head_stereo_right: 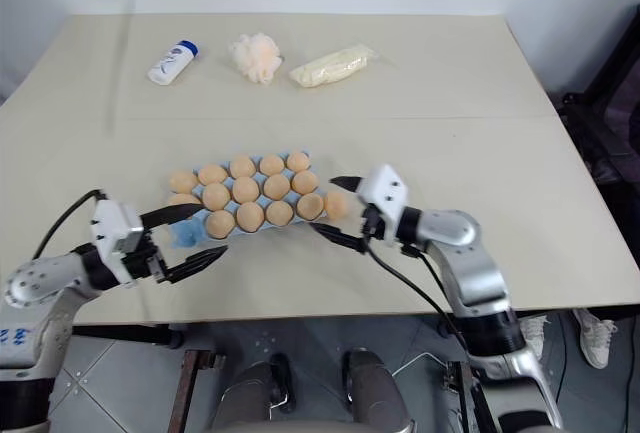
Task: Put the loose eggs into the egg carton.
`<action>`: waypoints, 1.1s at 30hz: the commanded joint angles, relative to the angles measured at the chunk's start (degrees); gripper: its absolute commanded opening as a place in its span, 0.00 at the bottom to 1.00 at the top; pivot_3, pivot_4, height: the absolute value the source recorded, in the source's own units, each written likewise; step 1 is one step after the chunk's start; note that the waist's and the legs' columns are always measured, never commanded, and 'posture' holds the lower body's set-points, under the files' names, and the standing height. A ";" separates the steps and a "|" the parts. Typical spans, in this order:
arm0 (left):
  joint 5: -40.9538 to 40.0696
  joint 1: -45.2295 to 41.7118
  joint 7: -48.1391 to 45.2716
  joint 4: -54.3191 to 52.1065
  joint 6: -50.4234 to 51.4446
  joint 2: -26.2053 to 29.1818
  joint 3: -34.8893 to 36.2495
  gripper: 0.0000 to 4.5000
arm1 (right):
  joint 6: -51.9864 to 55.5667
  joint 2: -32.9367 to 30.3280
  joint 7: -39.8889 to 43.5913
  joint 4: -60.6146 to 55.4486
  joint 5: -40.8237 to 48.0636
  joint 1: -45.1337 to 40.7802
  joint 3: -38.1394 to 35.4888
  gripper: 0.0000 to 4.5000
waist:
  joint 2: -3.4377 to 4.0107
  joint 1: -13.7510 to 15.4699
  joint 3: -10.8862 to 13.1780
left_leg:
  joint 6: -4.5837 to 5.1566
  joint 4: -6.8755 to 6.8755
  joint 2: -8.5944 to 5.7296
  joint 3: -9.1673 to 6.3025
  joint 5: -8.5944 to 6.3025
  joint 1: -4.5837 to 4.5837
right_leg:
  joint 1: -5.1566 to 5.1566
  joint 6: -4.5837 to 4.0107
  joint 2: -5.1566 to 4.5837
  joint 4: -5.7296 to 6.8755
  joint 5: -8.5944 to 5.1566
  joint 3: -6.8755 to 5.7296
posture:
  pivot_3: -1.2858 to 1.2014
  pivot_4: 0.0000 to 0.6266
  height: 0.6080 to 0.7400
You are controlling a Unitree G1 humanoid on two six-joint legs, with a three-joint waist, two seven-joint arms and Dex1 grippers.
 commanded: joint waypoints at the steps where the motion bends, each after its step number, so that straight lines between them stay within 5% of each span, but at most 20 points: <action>1: 2.28 -2.54 -0.67 2.21 -2.11 -1.03 -3.26 1.00 | -5.64 -3.19 -0.11 2.74 1.12 5.09 -6.22 0.99 | 0.01 0.38 0.01 | 0.03 0.06 0.00 0.00 -0.01 0.00 | 0.05 0.01 0.01 -0.03 0.00 -0.01 | 0.52 0.24 1.00; 10: 2.67 -5.11 -1.27 5.36 -3.66 -1.18 -3.43 1.00 | -11.11 -4.21 2.56 9.35 1.87 3.37 -5.39 0.99 | 0.07 -0.37 0.05 | 0.13 0.33 0.01 -0.07 -0.07 0.36 | 0.51 0.12 0.04 -0.01 0.14 0.08 | 0.52 0.24 1.00; 31: 1.79 2.93 2.30 0.09 -4.01 -0.88 1.23 1.00 | -20.39 5.57 13.03 46.60 -5.77 -25.62 8.07 0.99 | 0.11 0.09 0.07 | 0.17 0.36 0.01 -0.10 -0.08 0.29 | 0.50 0.13 -0.01 -0.03 0.14 0.02 | 0.52 0.24 1.00; 33: 1.74 3.40 2.52 -0.32 -3.83 -0.81 1.55 1.00 | -21.44 6.12 13.57 48.16 -6.00 -26.25 7.98 0.90 | 0.12 0.10 0.07 | 0.16 0.36 0.01 -0.10 -0.09 0.29 | 0.50 0.12 -0.01 -0.03 0.14 0.02 | 0.52 0.24 1.00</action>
